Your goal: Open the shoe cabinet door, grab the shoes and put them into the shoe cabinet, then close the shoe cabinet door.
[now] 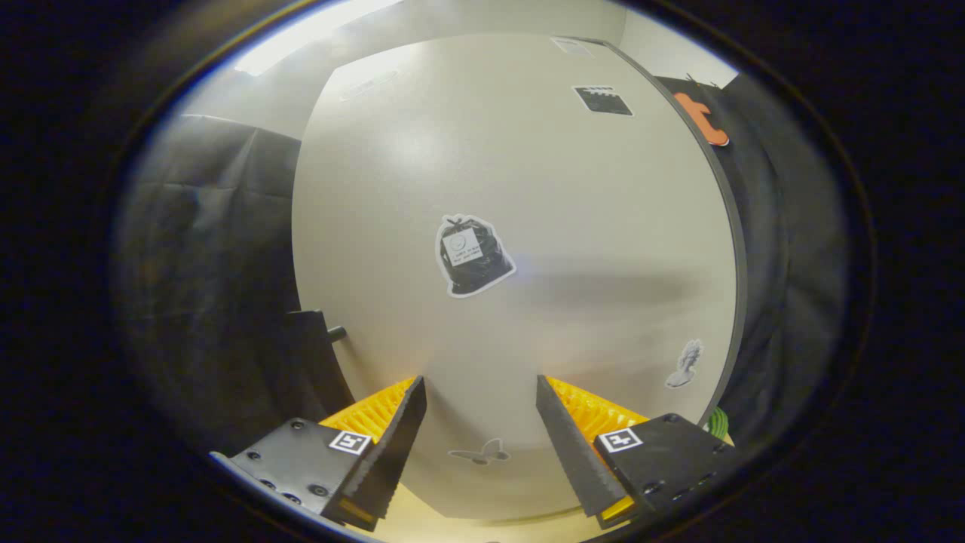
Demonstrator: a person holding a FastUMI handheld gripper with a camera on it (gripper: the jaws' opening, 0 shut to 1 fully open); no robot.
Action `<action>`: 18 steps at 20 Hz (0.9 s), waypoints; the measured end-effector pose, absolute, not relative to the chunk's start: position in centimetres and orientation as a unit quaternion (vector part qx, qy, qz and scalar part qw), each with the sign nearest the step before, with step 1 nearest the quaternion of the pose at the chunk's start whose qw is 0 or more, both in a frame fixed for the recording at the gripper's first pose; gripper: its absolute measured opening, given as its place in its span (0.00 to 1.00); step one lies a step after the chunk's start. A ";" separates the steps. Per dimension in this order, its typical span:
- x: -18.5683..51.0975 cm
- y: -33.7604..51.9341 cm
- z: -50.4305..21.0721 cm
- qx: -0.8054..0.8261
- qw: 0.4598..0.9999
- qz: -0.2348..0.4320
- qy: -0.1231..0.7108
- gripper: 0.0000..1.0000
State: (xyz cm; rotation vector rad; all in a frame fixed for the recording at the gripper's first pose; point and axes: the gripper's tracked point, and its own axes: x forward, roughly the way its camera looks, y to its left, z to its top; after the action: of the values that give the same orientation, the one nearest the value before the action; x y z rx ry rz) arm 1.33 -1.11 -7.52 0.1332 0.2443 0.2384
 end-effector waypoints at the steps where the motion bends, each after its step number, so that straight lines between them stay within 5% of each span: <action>1: 1.3 -1.1 -7.6 0.066 0.984 0.114 0.122 0.94; 18: 0.1 -1.1 -7.2 0.078 0.984 0.100 0.129 0.94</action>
State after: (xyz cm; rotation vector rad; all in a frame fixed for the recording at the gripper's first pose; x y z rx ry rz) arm 0.08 -1.14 -7.23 0.1563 0.2586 0.2009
